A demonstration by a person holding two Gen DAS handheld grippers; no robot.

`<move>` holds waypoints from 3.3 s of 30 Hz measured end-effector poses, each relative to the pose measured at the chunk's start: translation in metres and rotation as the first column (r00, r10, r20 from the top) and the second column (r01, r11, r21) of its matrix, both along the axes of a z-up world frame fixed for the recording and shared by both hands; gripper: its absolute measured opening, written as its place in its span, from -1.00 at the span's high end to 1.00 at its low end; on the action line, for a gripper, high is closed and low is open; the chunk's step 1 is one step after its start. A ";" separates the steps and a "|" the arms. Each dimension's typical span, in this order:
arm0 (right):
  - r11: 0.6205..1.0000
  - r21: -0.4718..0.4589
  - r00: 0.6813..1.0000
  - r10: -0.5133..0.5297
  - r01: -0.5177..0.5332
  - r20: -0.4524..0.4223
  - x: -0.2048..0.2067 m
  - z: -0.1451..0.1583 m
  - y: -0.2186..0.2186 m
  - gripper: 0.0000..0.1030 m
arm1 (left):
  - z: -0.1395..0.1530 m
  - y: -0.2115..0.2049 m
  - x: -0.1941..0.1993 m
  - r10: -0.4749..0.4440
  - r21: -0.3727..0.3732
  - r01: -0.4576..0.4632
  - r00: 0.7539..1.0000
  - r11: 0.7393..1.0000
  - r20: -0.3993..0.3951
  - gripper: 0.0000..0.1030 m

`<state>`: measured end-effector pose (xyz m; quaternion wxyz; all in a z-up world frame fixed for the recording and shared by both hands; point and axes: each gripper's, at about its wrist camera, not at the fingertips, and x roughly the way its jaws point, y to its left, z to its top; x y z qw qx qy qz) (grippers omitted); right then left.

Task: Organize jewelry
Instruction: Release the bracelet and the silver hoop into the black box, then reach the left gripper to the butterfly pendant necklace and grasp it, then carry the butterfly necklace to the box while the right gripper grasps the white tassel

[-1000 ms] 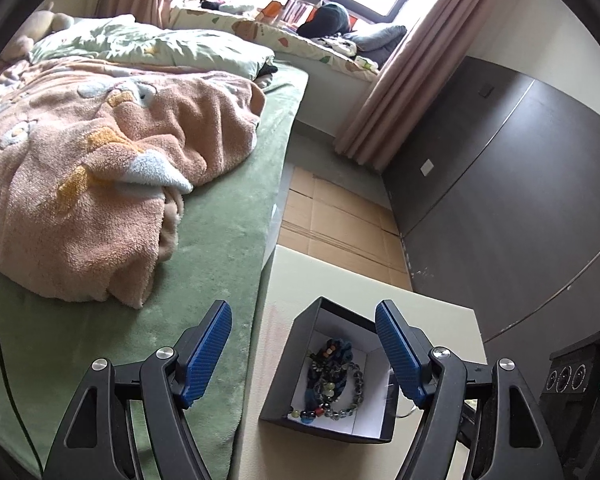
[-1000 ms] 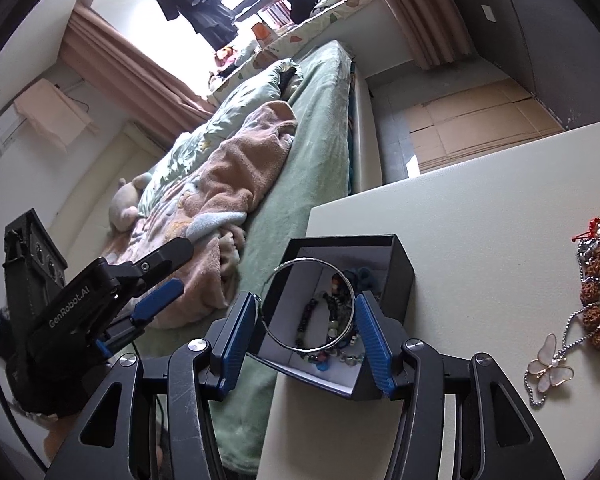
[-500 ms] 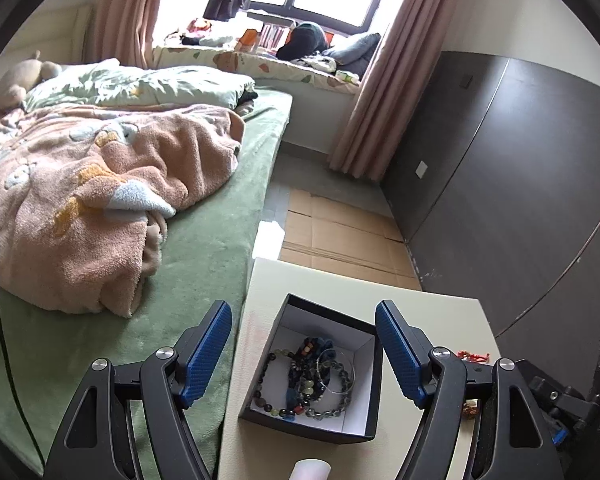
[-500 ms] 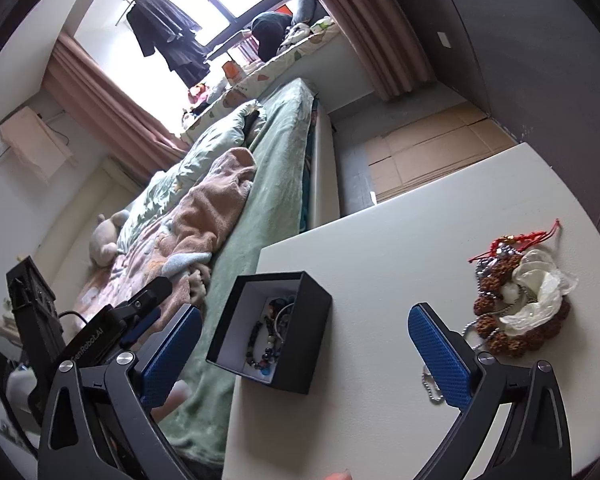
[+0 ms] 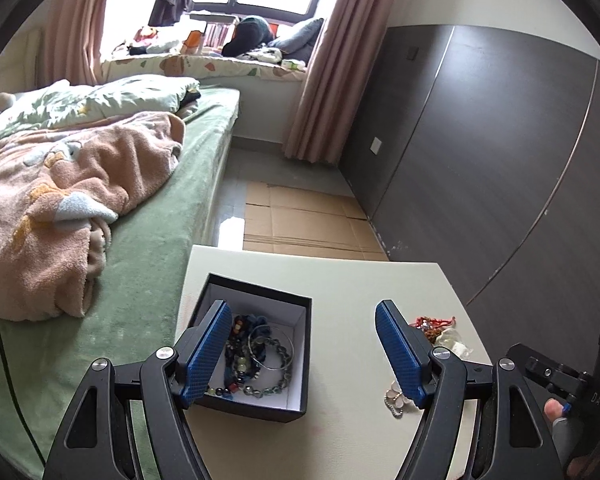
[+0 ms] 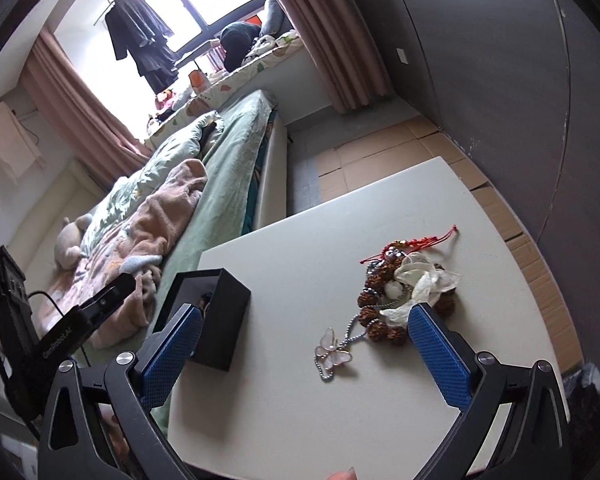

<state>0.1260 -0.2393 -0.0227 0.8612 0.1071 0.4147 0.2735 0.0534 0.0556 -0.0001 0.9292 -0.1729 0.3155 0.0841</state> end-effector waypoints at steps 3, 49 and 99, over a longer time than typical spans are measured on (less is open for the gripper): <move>1.000 -0.024 1.000 -0.013 0.013 0.009 -0.001 0.003 -0.013 -1.00 | -0.003 -0.011 0.004 -0.039 -0.005 0.039 0.999 0.999 -0.017 -0.46; 0.983 -0.097 0.974 -0.172 0.159 -0.150 0.037 -0.008 -0.101 -1.00 | -0.111 -0.145 0.080 -0.434 0.141 0.524 0.804 0.840 -0.406 -0.06; 0.980 -0.106 0.978 -0.179 0.168 -0.108 0.055 -0.029 -0.020 0.92 | -0.018 0.010 0.024 -0.162 0.002 0.163 0.981 0.987 -0.111 0.20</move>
